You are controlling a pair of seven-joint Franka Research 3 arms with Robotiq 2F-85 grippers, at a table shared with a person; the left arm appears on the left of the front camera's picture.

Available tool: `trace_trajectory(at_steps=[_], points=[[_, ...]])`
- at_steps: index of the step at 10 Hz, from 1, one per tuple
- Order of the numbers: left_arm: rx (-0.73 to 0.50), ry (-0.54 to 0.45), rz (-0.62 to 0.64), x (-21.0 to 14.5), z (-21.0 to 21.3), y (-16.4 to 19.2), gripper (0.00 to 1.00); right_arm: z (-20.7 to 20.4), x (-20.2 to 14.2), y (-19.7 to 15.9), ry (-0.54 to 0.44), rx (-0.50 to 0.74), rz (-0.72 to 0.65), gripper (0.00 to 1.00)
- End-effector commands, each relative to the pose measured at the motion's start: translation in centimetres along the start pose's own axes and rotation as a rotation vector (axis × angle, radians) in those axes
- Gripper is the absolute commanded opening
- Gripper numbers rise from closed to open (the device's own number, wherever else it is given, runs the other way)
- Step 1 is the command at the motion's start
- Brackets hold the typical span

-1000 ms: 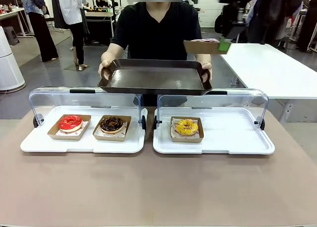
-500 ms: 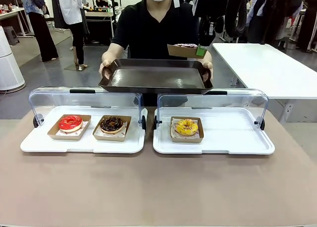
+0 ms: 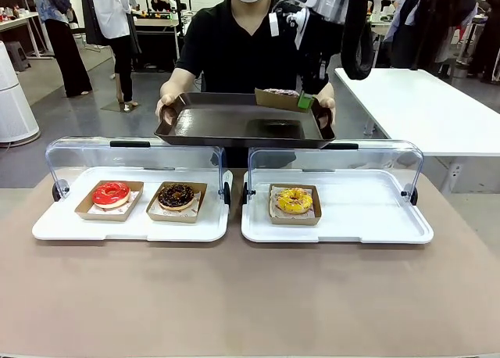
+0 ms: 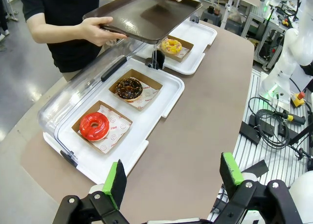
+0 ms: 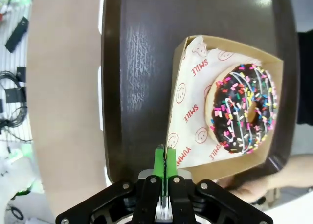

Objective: Provide the desired donut to the person.
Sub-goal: Place the picked Paper togo box onto the Handle tray extended by the person.

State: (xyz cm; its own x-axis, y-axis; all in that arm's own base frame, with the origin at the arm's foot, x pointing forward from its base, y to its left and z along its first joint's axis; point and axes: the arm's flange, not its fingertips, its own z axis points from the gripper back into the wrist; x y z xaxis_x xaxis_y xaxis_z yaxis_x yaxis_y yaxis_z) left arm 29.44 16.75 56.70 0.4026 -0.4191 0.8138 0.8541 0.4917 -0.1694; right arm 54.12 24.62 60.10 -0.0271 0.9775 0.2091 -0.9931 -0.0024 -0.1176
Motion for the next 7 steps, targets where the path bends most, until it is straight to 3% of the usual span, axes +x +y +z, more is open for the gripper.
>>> trace_trajectory(at_steps=[1, 7], points=[[-0.002, -0.009, -0.015, -0.2, 0.1, 0.0, 1.00, -1.0, -0.5, 0.1, -0.017, 0.011, 0.018, 0.02], [-0.002, -0.009, -0.015, -0.2, 0.1, 0.0, 1.00, -3.3, -1.1, 0.0, 0.019, 0.042, 0.014, 0.02]])
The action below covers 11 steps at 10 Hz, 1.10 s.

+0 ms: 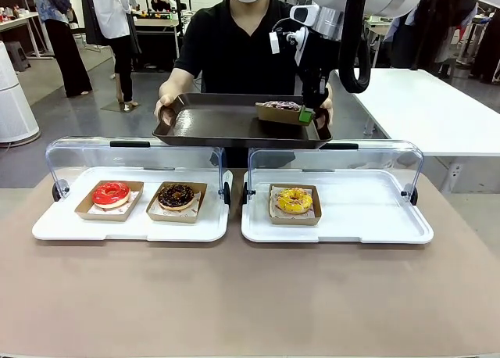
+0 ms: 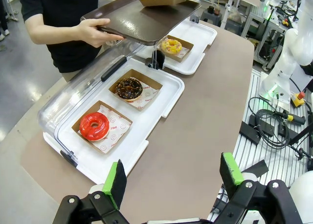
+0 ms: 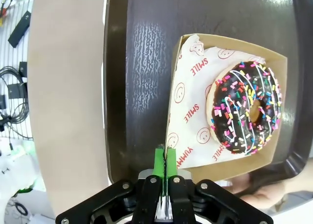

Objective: Provide the desired donut to the person.
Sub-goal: Place the picked Paper togo box onto the Handle tray extended by the person.

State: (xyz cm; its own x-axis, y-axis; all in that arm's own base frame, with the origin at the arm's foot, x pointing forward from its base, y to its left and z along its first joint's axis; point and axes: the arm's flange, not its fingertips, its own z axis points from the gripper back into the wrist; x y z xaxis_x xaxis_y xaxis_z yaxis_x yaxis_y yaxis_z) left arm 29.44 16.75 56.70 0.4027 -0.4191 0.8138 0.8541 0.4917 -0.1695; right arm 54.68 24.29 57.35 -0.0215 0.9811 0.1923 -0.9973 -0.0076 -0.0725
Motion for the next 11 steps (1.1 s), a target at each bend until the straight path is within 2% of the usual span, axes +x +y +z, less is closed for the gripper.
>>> trace_trajectory(at_steps=[1, 2, 3, 4, 6, 7, 8, 11], points=[[-0.002, -0.009, -0.015, -0.18, 0.13, 0.04, 1.00, -0.68, -0.25, 0.19, 0.001, -0.005, 0.018, 0.17], [-0.002, -0.009, -0.015, -0.18, 0.13, 0.04, 1.00, -0.64, -0.25, 0.10, 0.005, -0.008, 0.017, 0.54], [-0.002, -0.009, -0.015, -0.18, 0.13, 0.04, 1.00, -0.61, -0.28, 0.02, 0.004, -0.009, 0.013, 0.73], [-0.002, -0.009, -0.015, -0.18, 0.13, 0.04, 1.00, -0.63, -0.31, 0.04, 0.007, -0.010, 0.012, 1.00], [-0.002, -0.009, -0.015, -0.18, 0.13, 0.04, 1.00, -0.53, -0.34, 0.06, 0.010, -0.009, 0.010, 1.00], [-0.002, -0.009, -0.015, -0.18, 0.13, 0.04, 1.00, -0.42, -0.26, 0.02, 0.012, -0.009, 0.011, 0.93], [-0.002, -0.009, -0.015, -0.18, 0.13, 0.04, 1.00, -0.32, -0.20, 0.04, 0.015, -0.008, 0.012, 1.00], [-0.002, -0.009, -0.015, -0.18, 0.13, 0.04, 1.00, -0.11, -0.16, 0.02, 0.022, -0.004, 0.010, 1.00]])
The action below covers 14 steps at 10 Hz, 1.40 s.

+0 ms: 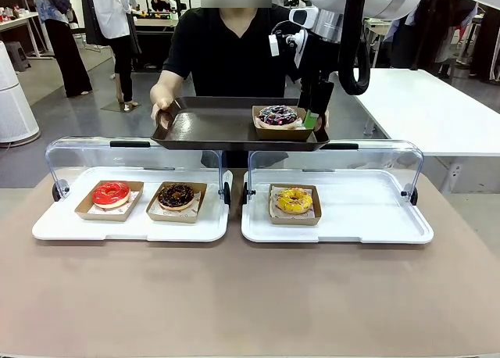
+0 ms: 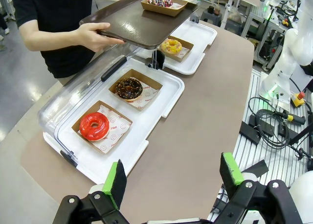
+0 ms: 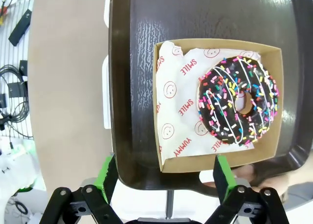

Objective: Provide the desired donut to the person.
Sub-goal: Place the picked Paper togo box onto the Handle tray extended by the person.

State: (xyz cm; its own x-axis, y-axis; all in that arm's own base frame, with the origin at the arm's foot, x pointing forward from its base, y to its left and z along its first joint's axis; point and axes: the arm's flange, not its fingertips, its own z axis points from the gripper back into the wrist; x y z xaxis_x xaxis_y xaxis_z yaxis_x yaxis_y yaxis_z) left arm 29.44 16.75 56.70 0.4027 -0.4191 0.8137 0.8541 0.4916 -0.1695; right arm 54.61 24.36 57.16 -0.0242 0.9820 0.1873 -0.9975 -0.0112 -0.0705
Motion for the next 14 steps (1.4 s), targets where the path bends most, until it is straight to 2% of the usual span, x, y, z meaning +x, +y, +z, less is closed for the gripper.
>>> trace_trajectory(at_steps=[1, 3, 5, 7, 10, 12, 14], points=[[-0.002, -0.009, -0.015, -0.2, 0.1, 0.0, 1.00, 0.1, -0.2, 0.0, 0.019, -0.004, 0.005, 1.00], [-0.002, -0.009, -0.015, -0.2, 0.1, 0.0, 1.00, 0.8, -0.7, 1.2, 0.040, 0.001, 0.021, 1.00], [-0.002, -0.009, -0.015, -0.2, 0.1, 0.0, 1.00, 3.4, -3.5, 5.3, 0.127, 0.031, 0.024, 1.00], [-0.002, -0.009, -0.015, -0.2, 0.1, 0.0, 1.00, 5.9, -9.9, 9.9, 0.151, 0.006, -0.005, 1.00], [-0.002, -0.009, -0.015, -0.2, 0.1, 0.0, 1.00, 5.8, -18.4, 14.8, 0.153, -0.045, -0.084, 1.00], [-0.002, -0.009, -0.015, -0.2, 0.1, 0.0, 1.00, 4.9, -21.4, 16.1, 0.111, -0.057, -0.124, 1.00], [-0.002, -0.009, -0.015, -0.2, 0.1, 0.0, 1.00, 5.0, -21.7, 15.9, 0.102, -0.086, -0.121, 1.00]])
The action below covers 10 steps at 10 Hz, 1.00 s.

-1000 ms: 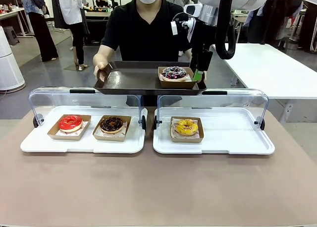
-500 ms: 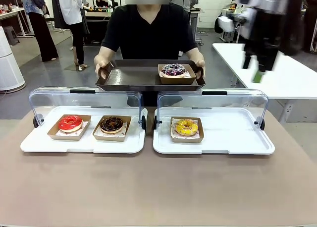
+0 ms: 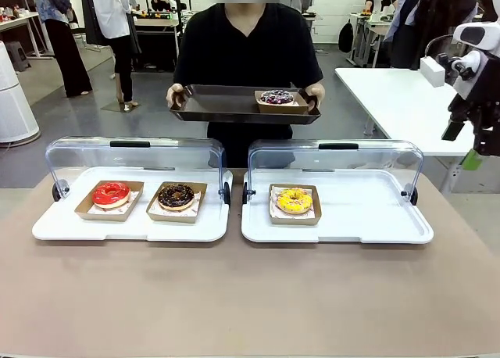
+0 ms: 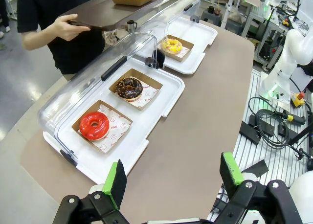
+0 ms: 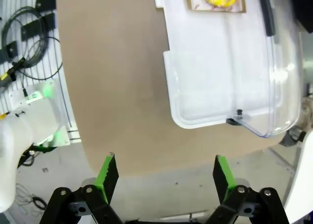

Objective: Provide the desired donut to the person.
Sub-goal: Place the picked Paper togo box onto the Handle tray extended by the person, then pick up and lift the Paper togo box containing the Donut pointed at by the person.

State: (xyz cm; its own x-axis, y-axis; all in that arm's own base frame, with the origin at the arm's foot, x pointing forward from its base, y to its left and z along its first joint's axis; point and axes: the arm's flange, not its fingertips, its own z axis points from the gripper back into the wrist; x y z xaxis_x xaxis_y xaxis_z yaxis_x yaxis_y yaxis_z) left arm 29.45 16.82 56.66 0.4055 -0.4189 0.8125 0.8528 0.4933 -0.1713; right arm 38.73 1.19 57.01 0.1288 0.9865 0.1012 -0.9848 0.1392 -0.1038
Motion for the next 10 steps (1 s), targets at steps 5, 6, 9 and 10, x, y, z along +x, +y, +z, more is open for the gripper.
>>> trace_trajectory(at_steps=[5, 6, 9, 10], points=[[-0.003, -0.011, -0.018, -0.13, 0.10, -0.01, 1.00, 0.31, 0.07, 0.13, 0.005, 0.016, 0.001, 1.00], [-0.003, -0.011, -0.018, -0.13, 0.10, -0.01, 1.00, 0.31, 0.07, 0.13, 0.005, 0.016, 0.001, 1.00], [-0.003, -0.011, -0.018, -0.13, 0.10, -0.01, 1.00, 0.31, 0.07, 0.13, 0.005, 0.016, 0.001, 1.00], [-0.003, -0.011, -0.018, -0.13, 0.10, -0.01, 1.00, 0.31, 0.07, 0.13, 0.005, 0.016, 0.001, 1.00]])
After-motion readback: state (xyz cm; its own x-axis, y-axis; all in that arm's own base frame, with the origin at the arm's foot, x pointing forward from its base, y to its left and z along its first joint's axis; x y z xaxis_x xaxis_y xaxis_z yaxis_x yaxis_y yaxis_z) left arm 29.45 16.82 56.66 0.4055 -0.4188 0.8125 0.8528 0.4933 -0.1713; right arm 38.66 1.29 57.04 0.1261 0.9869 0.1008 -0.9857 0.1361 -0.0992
